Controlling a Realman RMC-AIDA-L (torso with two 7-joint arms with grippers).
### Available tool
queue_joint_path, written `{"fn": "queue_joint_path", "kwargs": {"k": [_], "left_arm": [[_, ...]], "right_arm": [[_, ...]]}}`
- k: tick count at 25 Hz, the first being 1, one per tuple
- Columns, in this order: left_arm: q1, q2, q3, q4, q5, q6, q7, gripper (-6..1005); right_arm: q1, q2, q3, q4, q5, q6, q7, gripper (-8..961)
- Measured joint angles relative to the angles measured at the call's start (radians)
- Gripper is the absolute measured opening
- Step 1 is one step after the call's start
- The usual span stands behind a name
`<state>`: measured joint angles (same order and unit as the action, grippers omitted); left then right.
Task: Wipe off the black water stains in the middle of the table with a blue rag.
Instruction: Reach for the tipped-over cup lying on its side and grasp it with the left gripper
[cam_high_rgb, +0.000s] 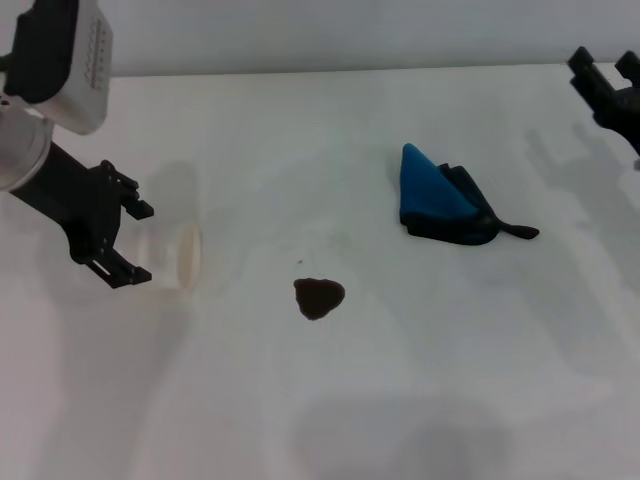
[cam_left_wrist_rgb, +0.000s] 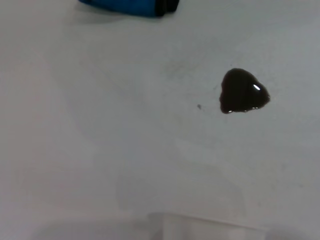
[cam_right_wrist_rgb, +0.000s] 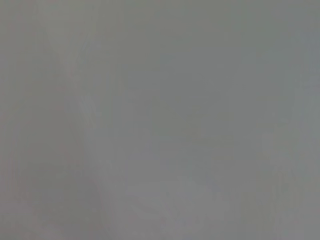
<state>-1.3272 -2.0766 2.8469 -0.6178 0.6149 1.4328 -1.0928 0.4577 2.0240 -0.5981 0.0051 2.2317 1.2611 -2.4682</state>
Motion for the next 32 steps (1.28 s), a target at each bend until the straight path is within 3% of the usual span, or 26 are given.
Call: {"fn": "queue_joint_path", "kwargs": {"k": [9, 32], "left_arm": [[0.018, 0.000, 0.000, 0.012, 0.006, -0.038, 0.001, 861], [0.041, 0.000, 0.000, 0.116, -0.005, -0.177, 0.053, 861]], "right_arm": [[0.014, -0.002, -0.010, 0.003, -0.030, -0.011, 0.001, 869], [0.002, -0.003, -0.009, -0.001, -0.032, -0.001, 0.060, 864]]}}
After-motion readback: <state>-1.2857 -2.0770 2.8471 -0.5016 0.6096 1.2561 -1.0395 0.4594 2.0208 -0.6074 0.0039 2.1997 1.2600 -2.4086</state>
